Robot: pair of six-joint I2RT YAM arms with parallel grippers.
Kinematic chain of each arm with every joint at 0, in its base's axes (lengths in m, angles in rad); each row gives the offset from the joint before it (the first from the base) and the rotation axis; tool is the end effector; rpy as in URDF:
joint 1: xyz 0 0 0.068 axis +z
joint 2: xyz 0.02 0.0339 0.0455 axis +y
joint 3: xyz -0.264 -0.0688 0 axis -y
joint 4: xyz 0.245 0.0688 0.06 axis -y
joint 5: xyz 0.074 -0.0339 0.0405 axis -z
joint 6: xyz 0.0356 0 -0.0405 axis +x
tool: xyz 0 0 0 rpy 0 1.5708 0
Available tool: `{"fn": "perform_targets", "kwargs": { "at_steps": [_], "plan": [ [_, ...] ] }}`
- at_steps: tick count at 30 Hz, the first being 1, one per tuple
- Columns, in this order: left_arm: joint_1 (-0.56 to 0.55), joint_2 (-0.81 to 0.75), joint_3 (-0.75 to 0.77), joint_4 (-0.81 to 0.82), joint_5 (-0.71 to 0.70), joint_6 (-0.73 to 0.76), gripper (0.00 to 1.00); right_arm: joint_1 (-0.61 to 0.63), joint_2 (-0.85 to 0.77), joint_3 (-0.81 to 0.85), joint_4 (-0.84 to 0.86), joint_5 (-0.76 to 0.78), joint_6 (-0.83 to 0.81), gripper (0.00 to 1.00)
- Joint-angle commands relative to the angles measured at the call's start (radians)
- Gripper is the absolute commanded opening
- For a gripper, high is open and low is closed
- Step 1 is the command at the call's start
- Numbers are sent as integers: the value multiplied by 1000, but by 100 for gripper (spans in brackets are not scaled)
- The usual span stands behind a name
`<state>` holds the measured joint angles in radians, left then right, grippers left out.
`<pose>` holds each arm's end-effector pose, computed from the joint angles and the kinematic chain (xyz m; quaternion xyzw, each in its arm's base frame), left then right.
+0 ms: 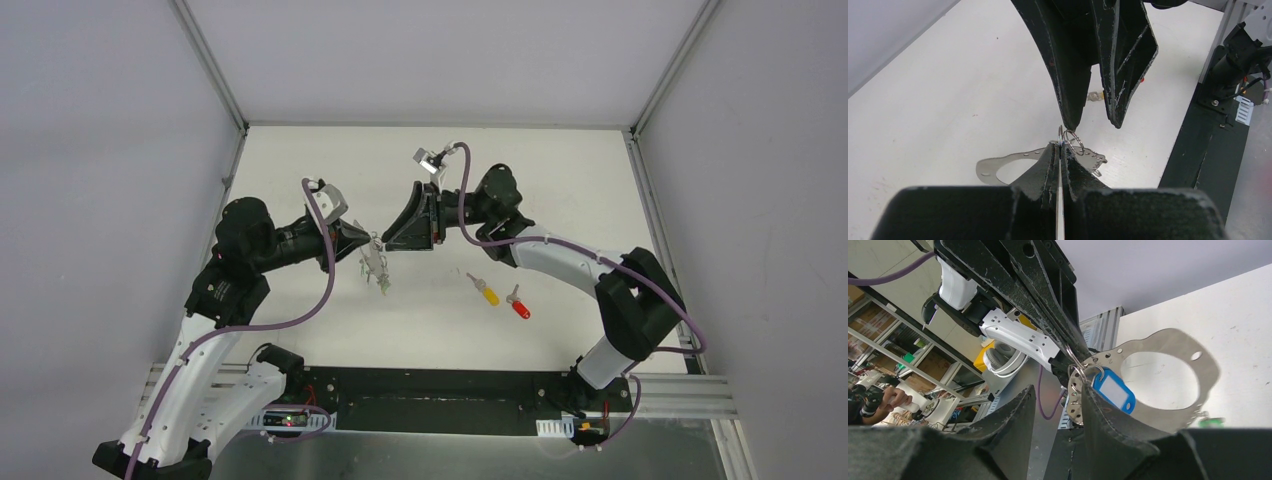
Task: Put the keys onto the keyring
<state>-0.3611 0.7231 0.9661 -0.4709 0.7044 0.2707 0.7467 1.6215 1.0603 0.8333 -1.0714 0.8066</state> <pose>0.1265 -0.0724 0.3825 0.4323 0.6318 -0.2962 0.5711 0.2433 0.2678 0.3220 -0.3908 0.5319 0.7002 0.2722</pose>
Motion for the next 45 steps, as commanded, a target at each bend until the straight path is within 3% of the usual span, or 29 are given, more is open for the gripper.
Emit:
{"fn": "perform_targets", "kwargs": {
  "at_steps": [1, 17, 35, 45],
  "plan": [
    [-9, -23, 29, 50, -38, -22, 0, 9, 14, 35, 16, -7, -8, 42],
    [-9, -25, 23, 49, -54, -29, 0, 34, 31, 62, -36, 5, -35, 41],
    [-9, -27, 15, 36, -95, -37, 0, 49, 45, 86, -39, 6, -27, 8],
    [-9, -28, 16, 17, -116, -68, 0, 47, 23, 83, -83, 25, -58, 4]
  ]
}}
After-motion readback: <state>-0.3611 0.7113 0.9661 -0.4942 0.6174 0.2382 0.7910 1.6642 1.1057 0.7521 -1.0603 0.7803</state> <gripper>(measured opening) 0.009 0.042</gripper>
